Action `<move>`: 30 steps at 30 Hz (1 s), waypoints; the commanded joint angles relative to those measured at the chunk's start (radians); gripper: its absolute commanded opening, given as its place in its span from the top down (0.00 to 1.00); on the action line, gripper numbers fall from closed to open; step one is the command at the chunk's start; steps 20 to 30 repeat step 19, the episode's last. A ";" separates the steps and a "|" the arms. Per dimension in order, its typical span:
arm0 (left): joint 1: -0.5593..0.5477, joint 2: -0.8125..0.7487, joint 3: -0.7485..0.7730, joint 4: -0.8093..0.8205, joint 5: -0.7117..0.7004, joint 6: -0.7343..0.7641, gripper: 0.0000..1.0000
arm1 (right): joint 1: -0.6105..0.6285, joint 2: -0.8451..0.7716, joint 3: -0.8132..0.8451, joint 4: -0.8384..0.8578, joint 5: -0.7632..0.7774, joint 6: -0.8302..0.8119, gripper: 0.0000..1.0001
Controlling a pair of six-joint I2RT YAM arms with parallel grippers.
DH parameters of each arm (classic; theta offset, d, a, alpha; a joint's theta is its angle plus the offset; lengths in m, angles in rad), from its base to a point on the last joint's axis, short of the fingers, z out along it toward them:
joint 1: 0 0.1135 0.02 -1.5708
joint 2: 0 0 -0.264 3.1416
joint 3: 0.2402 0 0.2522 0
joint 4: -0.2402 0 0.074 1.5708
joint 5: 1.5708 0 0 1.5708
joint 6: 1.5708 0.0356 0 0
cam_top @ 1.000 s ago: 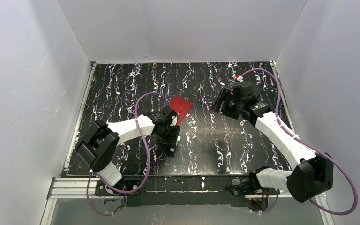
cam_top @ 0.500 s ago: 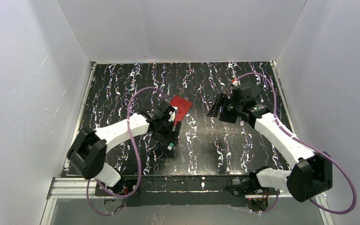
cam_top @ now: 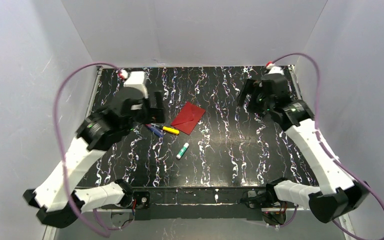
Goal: Place the letter into the envelope and seal it
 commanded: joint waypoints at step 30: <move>0.004 -0.426 0.238 -0.299 -0.311 0.204 0.02 | -0.006 -0.276 0.396 -0.014 0.504 -0.157 0.01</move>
